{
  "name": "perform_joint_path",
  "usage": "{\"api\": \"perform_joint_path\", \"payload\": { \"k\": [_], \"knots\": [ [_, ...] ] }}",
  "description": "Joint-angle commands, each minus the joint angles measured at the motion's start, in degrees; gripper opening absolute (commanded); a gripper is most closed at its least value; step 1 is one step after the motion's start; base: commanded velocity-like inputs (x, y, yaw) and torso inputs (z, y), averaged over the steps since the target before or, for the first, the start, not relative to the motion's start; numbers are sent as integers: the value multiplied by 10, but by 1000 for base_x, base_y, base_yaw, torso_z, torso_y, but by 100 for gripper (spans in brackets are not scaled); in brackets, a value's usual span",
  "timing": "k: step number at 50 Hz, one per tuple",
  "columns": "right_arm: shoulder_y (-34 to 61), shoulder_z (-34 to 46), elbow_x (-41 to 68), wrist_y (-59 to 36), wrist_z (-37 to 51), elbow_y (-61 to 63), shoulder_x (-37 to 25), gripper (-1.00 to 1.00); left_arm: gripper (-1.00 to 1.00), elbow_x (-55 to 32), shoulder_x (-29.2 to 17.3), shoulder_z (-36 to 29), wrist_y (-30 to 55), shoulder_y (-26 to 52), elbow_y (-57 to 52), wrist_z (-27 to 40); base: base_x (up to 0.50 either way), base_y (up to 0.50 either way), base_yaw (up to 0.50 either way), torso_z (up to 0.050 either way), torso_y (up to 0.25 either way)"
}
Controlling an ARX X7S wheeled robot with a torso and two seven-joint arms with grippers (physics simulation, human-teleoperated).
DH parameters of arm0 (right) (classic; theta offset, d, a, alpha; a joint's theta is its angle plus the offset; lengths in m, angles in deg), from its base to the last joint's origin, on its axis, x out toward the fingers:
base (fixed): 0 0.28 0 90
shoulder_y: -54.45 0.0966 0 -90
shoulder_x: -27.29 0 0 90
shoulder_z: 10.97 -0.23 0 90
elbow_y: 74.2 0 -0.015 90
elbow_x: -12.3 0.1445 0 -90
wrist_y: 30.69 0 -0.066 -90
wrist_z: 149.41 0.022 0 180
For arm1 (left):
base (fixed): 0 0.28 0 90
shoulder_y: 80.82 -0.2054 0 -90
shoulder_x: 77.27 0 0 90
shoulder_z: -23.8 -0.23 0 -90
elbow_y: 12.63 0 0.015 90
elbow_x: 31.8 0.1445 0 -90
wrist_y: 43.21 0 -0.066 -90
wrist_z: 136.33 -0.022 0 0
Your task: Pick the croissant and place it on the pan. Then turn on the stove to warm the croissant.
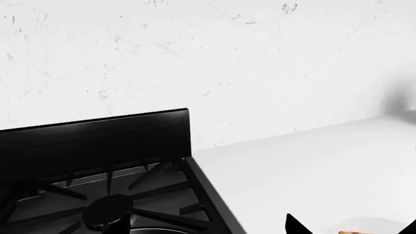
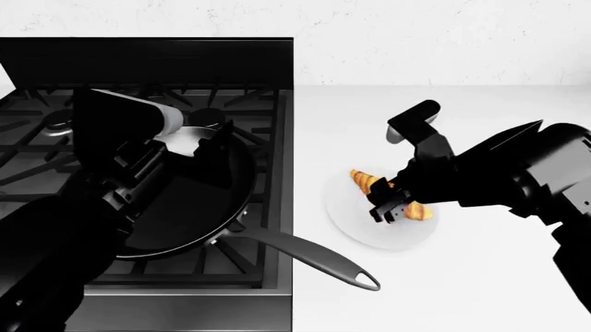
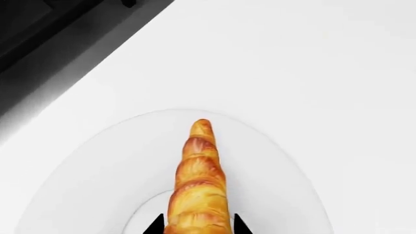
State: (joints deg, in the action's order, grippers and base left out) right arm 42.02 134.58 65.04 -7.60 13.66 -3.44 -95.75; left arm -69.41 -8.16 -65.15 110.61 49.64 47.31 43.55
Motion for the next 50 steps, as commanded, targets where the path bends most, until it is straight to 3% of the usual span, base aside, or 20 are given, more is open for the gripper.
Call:
{"api": "perform_joint_path", "payload": {
  "k": [1,23,50],
  "knots": [
    [3,-4,2,-2,6,9,-4,-100,100,-2,-2,-1,-2,0,1,2,0,0,0,0,0],
    [14,-60,60,-53,91,141,-42,-100,100,-20,-5,13,3,-5,-15,8,0,0,0,0,0],
    [-21,-225,218,-75,324,338,-64,-100,100,-52,-7,39,18,-14,-45,23,0,0,0,0,0]
  ]
}}
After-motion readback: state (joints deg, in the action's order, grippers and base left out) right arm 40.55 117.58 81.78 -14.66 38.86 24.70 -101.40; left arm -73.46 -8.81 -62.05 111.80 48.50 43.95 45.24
